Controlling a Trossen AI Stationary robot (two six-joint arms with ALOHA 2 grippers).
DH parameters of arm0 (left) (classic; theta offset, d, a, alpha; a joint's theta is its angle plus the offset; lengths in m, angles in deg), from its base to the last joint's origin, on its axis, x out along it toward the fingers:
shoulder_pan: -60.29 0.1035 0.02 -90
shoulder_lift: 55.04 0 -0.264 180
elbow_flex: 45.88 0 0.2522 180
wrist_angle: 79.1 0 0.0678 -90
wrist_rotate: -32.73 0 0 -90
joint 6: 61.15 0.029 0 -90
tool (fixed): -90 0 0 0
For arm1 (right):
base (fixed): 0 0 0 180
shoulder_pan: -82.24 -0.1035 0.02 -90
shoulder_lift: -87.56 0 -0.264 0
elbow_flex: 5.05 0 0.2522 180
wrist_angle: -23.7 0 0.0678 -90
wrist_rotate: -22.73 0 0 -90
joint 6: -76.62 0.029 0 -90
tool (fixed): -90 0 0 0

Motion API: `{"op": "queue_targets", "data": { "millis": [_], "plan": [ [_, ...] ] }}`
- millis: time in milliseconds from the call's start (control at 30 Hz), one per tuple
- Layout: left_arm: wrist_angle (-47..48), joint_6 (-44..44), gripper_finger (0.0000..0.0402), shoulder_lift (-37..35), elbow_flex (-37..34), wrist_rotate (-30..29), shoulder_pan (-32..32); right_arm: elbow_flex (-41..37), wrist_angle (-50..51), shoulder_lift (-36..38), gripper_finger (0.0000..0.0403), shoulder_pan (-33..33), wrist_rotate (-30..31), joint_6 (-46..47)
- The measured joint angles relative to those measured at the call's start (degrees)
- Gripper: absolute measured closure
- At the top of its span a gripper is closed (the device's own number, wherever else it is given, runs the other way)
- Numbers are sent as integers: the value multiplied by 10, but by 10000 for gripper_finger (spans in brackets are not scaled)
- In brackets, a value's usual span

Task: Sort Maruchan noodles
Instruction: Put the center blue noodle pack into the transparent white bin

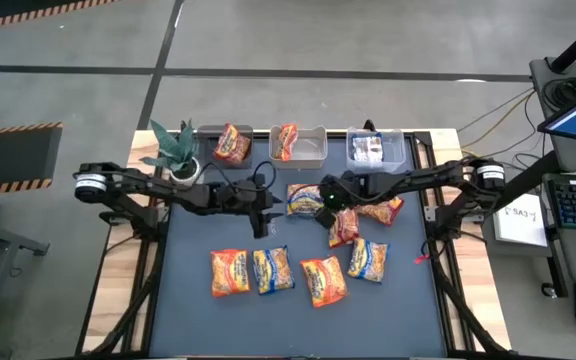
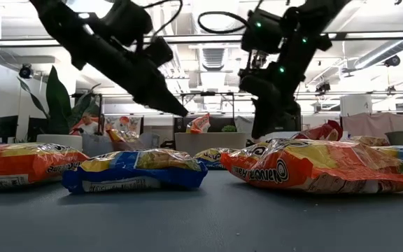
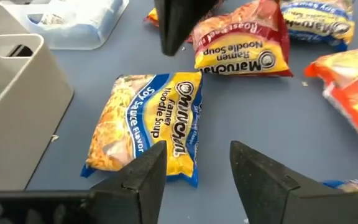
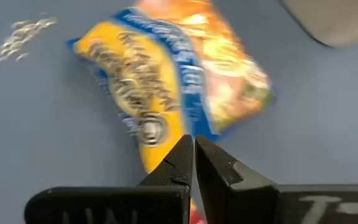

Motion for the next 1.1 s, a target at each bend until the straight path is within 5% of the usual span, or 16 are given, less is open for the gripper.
{"op": "queue_targets", "data": {
  "millis": [267, 500, 1100],
  "plan": [
    [-119, 8, 328, 109, 4, -4, 28, -62, -68, 36, 394, 47, -2, 84],
    [-189, 2, 397, 164, 4, -4, 62, -70, -90, 40, 372, 72, -65, 118],
    [-193, 1, 401, 205, 4, -14, 72, -81, -122, 38, 132, 78, -77, 192]
  ]
}}
